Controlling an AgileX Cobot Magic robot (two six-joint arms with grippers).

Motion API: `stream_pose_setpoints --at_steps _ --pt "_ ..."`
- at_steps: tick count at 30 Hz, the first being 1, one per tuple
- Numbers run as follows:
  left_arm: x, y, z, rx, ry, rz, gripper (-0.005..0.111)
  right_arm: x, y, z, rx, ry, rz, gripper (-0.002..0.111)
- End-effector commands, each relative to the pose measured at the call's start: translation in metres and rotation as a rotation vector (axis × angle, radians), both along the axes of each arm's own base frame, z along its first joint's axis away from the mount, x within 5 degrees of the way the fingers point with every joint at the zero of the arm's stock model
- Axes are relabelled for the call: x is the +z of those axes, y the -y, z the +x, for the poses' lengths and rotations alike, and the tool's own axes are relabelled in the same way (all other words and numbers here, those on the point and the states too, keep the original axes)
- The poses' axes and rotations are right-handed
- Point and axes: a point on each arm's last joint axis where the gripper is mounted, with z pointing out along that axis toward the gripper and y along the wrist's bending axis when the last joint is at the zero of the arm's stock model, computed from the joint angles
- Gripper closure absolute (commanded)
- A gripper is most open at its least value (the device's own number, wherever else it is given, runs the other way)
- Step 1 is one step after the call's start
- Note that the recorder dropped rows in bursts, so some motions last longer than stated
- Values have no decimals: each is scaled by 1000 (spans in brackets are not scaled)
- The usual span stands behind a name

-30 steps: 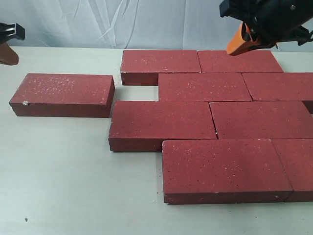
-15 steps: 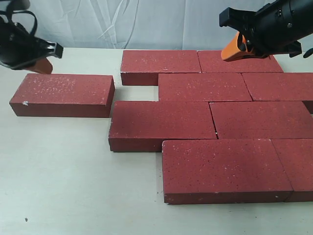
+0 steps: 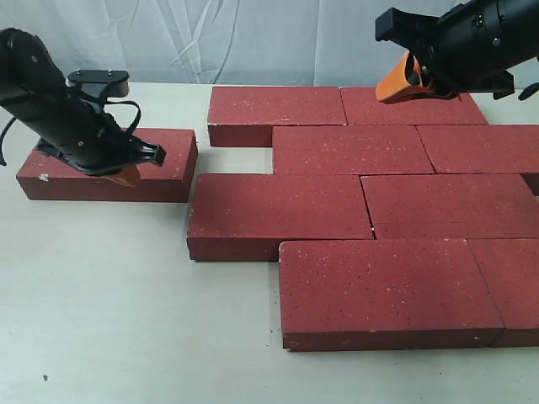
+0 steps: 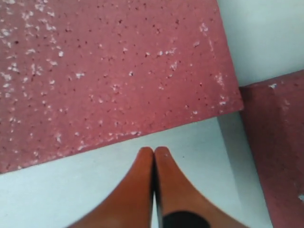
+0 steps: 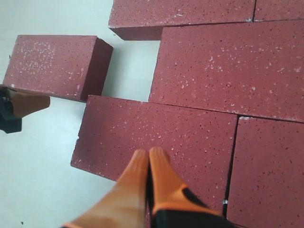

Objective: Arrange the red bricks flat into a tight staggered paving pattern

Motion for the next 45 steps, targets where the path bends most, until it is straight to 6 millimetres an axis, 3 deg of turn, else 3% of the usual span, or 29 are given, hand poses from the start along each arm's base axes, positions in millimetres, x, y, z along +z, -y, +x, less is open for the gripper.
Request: stream_pose_setpoints --at_steps 1,8,16,20,26,29,34,41,42,45 --pt "-18 3 7 -1 15 13 107 2 3 1 -8 23 -2 109" --pt "-29 2 12 -33 43 37 107 2 3 1 -6 24 -3 109" --pt "-28 3 12 -31 43 32 107 2 3 1 -4 24 -4 109" --pt "-7 4 13 -43 66 18 107 2 3 1 -4 24 -4 109" --pt "43 -1 16 -51 215 22 107 2 3 0 -2 21 -4 109" --pt "64 -16 24 -6 307 30 107 2 3 0 0 22 -5 109" --pt "72 -53 39 122 358 31 107 2 3 0 1 21 -6 109" --pt "49 -109 58 286 417 75 107 2 3 0 2 21 -8 109" --pt "39 -122 63 321 435 92 107 1 3 0 2 19 -8 109" --pt "19 -137 74 329 422 132 107 -4 2 3 1 5 -11 109"
